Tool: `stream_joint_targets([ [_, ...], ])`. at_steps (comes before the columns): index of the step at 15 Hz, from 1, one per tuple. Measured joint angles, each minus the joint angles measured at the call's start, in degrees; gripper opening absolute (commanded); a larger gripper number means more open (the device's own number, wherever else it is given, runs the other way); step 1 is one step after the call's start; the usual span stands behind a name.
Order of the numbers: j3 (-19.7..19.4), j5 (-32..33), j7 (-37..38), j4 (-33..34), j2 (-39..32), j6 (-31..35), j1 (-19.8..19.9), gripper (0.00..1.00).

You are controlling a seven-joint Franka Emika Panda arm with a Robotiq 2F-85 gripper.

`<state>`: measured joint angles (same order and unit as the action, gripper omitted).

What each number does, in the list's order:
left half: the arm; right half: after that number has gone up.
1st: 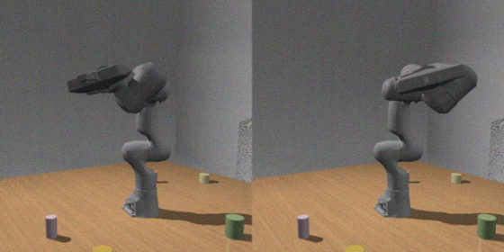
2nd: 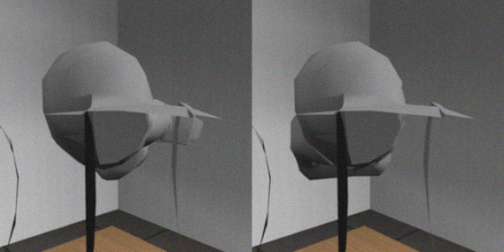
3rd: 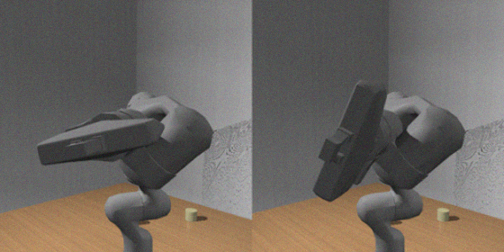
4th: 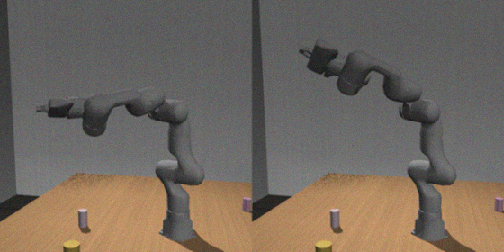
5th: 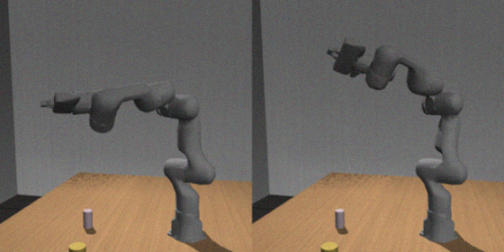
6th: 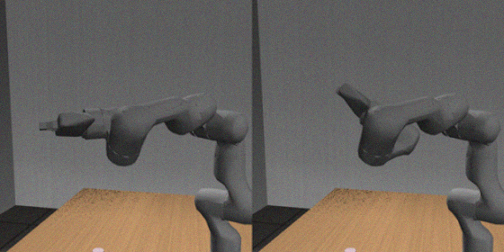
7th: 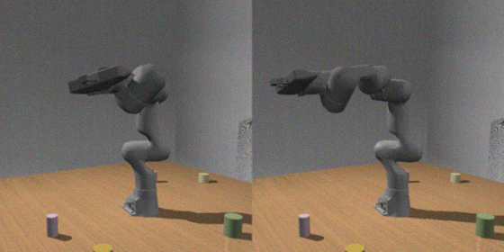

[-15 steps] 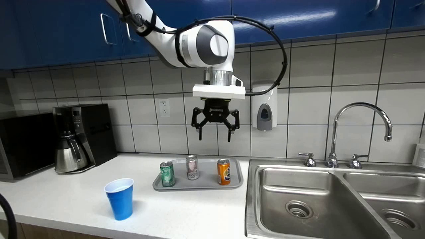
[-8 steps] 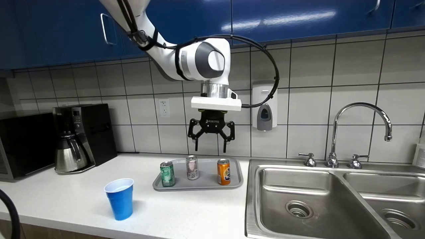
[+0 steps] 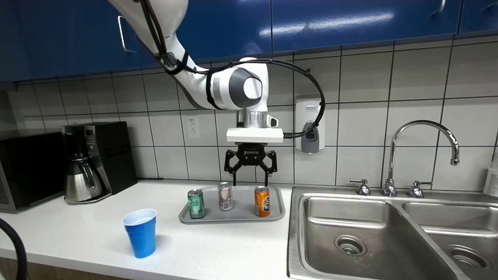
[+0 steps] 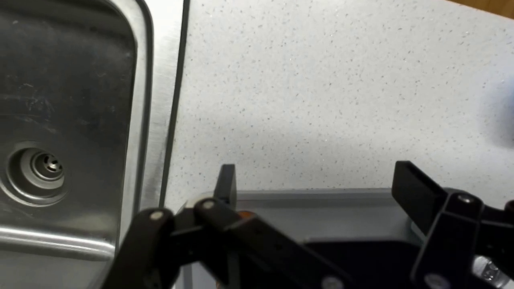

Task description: Move all the cans from the tray to the counter top

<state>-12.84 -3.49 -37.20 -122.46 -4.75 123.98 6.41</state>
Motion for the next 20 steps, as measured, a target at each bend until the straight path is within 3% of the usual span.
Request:
stream_joint_targets([
  [13, 2.43, -1.61, 1.66, -1.54, -6.66, 15.37, 0.73, 1.0],
  [20, 4.26, -1.93, 5.12, 2.6, -12.64, 19.14, 2.05, 1.0],
])
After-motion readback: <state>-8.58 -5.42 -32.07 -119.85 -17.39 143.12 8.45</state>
